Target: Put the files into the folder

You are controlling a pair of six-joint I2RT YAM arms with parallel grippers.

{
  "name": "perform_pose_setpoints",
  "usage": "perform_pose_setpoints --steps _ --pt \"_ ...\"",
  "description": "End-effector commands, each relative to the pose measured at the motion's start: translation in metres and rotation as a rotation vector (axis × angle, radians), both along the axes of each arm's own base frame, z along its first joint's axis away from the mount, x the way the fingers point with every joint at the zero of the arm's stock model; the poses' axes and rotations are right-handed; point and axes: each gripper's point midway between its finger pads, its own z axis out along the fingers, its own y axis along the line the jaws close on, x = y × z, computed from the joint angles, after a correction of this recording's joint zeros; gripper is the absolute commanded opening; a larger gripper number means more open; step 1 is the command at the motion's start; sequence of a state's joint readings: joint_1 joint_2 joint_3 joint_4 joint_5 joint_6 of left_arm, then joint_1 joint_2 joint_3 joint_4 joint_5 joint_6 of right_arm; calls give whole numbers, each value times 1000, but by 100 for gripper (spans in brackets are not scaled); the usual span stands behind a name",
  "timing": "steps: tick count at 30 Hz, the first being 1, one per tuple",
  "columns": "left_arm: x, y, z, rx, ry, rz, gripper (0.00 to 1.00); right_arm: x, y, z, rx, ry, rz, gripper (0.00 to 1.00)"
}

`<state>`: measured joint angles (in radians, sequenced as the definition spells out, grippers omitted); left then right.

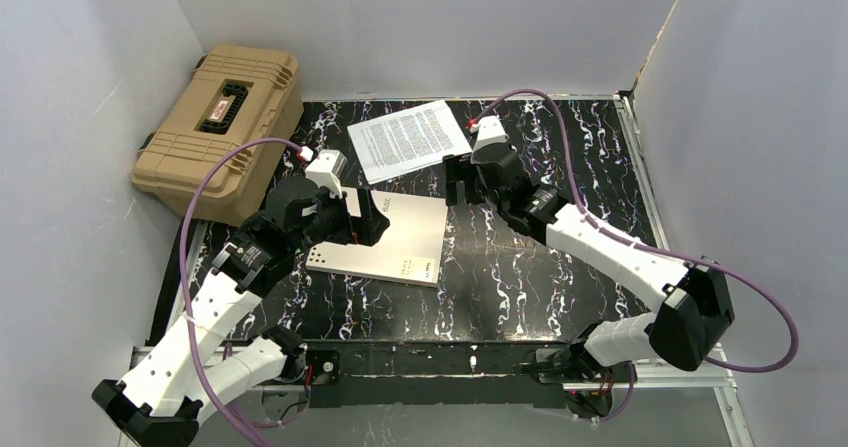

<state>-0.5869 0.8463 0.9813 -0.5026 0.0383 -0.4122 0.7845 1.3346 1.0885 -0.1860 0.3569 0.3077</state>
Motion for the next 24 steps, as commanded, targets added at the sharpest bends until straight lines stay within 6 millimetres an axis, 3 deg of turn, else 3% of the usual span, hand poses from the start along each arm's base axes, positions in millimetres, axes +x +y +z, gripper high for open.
perform_pose_setpoints --steps 1,8,17,24 --pt "-6 7 -2 27 25 18 98 16 -14 5 -125 -28 -68 99" --pt "-4 16 -1 78 20 39 98 45 11 -6 -241 0 -25 99" --pt "-12 25 8 110 -11 24 98 84 72 -7 -219 16 76 99" --pt "-20 36 0 124 -60 24 98 120 120 -15 -190 19 121 99"
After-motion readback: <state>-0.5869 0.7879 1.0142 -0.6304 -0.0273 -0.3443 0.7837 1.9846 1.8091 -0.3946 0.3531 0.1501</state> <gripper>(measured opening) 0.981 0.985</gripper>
